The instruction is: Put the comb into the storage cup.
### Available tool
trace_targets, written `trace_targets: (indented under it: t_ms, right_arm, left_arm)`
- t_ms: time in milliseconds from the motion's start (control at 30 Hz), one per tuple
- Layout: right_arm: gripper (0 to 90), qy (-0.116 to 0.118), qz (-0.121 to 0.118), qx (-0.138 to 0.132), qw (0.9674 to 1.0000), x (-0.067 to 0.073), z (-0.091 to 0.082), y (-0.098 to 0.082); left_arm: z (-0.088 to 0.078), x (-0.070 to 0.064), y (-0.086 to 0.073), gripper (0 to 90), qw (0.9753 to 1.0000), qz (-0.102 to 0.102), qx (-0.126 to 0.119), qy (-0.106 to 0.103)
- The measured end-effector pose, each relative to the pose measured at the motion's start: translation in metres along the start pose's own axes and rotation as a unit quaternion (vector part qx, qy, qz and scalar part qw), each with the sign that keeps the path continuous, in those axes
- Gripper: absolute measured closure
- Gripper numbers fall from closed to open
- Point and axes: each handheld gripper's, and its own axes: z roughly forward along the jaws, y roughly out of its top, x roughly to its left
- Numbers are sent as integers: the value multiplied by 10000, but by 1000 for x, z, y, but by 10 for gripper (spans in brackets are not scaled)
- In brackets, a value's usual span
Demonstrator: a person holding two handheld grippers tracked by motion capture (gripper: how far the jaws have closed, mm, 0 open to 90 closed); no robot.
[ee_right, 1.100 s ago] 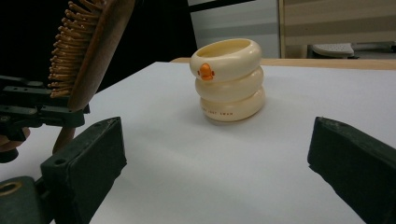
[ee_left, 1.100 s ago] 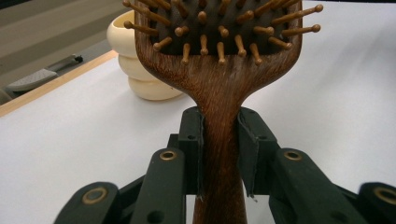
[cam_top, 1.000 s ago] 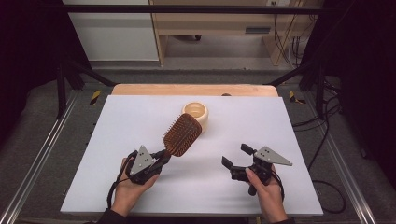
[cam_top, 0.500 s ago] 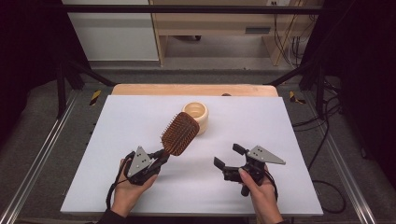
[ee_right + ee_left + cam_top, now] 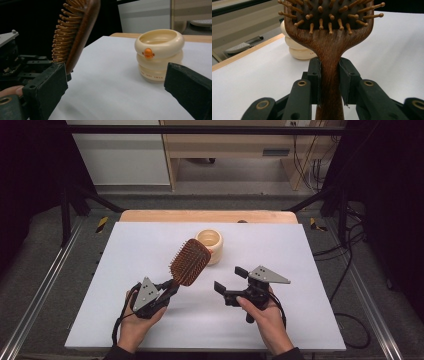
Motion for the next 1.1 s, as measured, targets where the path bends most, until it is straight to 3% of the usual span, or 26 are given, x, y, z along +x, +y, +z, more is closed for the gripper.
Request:
trace_targets:
  t_ms: [500,1100]
  right_arm:
    - [64,222,-46,34,9997,16,16,21]
    - [68,318,22,126,9994,29,32,32]
  left_arm:
    - [-2,2,0,725,10000,13,-43,54]
    - [1,-4,0,725,9999,161,-15,54]
